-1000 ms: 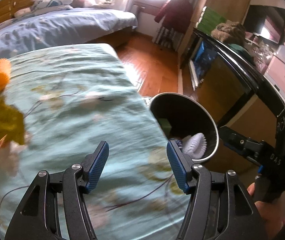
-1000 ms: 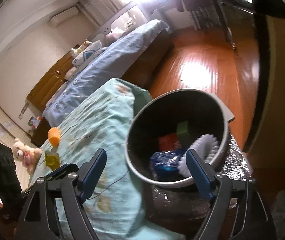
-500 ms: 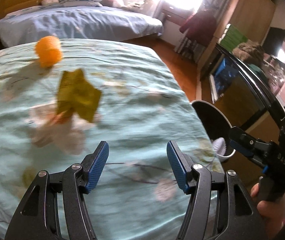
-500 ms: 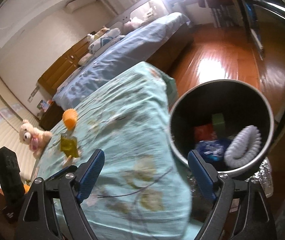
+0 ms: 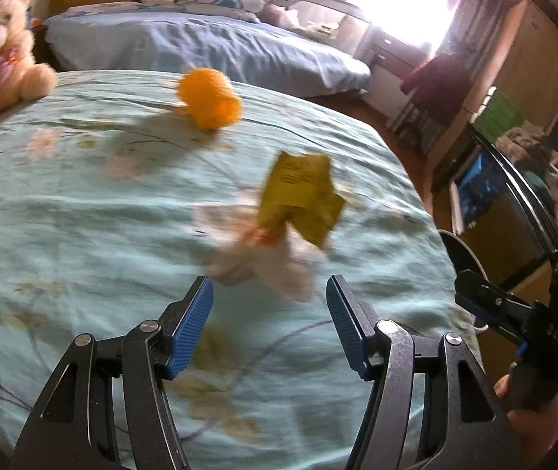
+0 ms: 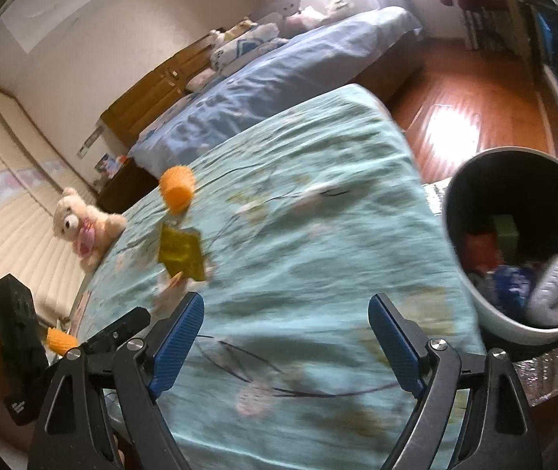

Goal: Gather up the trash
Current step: 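Move both open tools back over the bed toward the orange foam sleeve and yellow packet, then grasp the yellow snack packet with the right tool while the left tool grasps the orange foam sleeve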

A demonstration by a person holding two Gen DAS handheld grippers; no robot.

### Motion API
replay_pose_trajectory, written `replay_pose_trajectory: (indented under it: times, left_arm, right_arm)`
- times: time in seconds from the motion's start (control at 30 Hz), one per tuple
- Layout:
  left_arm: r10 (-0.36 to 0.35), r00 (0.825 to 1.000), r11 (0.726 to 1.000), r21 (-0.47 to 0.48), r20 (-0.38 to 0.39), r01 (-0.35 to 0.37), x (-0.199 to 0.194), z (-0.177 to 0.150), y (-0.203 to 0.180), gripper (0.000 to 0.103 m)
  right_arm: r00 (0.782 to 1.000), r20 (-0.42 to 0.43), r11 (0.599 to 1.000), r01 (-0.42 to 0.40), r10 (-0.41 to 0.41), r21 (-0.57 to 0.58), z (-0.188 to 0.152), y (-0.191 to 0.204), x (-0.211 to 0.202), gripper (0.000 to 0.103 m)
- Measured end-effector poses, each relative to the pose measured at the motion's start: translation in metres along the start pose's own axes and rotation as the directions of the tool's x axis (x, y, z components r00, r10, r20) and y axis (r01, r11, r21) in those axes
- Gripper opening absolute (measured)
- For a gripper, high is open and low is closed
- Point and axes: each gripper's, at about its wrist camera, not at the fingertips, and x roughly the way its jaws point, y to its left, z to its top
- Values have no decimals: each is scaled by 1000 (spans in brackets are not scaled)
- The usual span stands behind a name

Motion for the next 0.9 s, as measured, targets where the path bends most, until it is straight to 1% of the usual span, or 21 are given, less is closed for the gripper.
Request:
replay_pose_trajectory:
  times: [0.27,0.43,0.67,0.7,0.73,0.77,0.8,0.83,0.9]
  left_arm:
    - [53,998,998,-45,18,-52,-2,11,31,61]
    - [75,997,995,-63,21,-73,-2,16,45,61]
    - [99,995,993,-67,20,-98,7,31,57,61]
    - [101,995,993,-65,19,-100,9,34,58,61]
    - [103,994,993,-64,18,-102,12,38,59,61]
    - [106,994,993,-61,17,-104,15,41,60,61]
    - [107,994,993,-59,16,-106,17,44,60,61]
    - [109,994,993,-56,15,-108,21,47,61,61]
    - [111,994,992,-53,12,-110,28,53,61,61]
  right_arm:
    - [998,-32,997,-50,48,-55,5,35,25,88]
    - [997,-34,994,-73,71,-82,10,52,40,87]
    - [995,-48,991,-91,87,-97,20,69,68,86]
    - [995,-53,991,-91,86,-97,21,71,74,84]
    - [994,-62,991,-94,88,-95,22,72,79,78]
    - [993,-73,991,-97,90,-92,23,73,84,74]
    - [992,-86,991,-102,95,-89,24,74,89,67]
    - [990,-96,990,-108,99,-87,25,74,93,57]
    - [985,-108,985,-147,137,-88,26,76,99,50]
